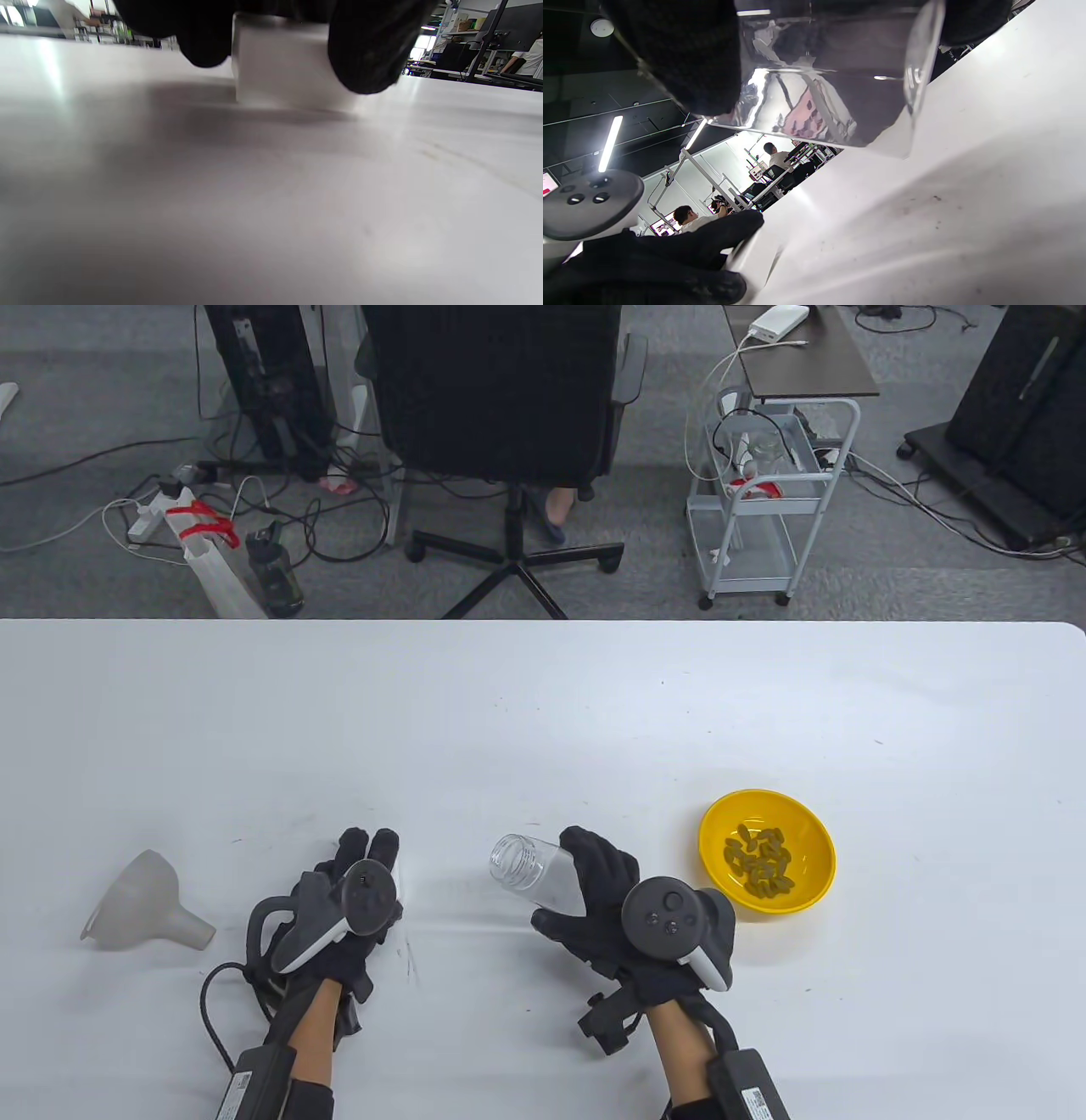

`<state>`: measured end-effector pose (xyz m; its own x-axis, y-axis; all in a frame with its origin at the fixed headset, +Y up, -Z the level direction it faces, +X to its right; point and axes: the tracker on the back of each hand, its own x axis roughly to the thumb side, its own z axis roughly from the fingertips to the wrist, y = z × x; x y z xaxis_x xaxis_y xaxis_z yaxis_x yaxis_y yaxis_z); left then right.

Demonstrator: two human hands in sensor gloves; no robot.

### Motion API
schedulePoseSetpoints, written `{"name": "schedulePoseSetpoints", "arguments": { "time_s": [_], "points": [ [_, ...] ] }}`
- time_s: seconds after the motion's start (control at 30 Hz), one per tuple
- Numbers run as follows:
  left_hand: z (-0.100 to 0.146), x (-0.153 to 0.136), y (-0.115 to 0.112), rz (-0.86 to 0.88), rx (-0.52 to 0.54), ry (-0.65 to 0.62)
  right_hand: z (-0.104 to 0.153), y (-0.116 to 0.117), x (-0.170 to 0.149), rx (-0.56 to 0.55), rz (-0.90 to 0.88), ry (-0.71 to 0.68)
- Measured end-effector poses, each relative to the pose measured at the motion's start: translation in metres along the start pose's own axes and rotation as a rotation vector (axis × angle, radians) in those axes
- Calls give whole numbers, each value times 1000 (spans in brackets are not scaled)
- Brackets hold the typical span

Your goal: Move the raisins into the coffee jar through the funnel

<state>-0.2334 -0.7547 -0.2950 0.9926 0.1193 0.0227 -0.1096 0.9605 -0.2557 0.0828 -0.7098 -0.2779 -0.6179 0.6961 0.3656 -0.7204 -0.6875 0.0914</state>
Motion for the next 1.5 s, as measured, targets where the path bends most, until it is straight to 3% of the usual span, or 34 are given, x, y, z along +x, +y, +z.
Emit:
{"name": "schedulePoseSetpoints", "arguments": {
  "time_s": [0.17, 0.37, 0.47, 0.73, 0.9, 1.5],
  "points": [
    [7, 4, 12, 36, 29, 2, 0, -3, -1, -9, -14, 5],
    [34, 21, 47, 27, 225, -92, 1, -8, -2, -30, -46, 16],
    [41, 26, 53, 24, 268, -119, 1, -12, 0, -15, -29, 22],
    [37, 25, 46, 2, 223, -106, -3, -6, -12, 109, -175, 59],
    [37, 25, 46, 10, 225, -107, -6, 2, -17, 220, -165, 111],
    [36, 26, 44, 7, 200, -98, -6, 14, -36, 298, -144, 239]
  ]
}}
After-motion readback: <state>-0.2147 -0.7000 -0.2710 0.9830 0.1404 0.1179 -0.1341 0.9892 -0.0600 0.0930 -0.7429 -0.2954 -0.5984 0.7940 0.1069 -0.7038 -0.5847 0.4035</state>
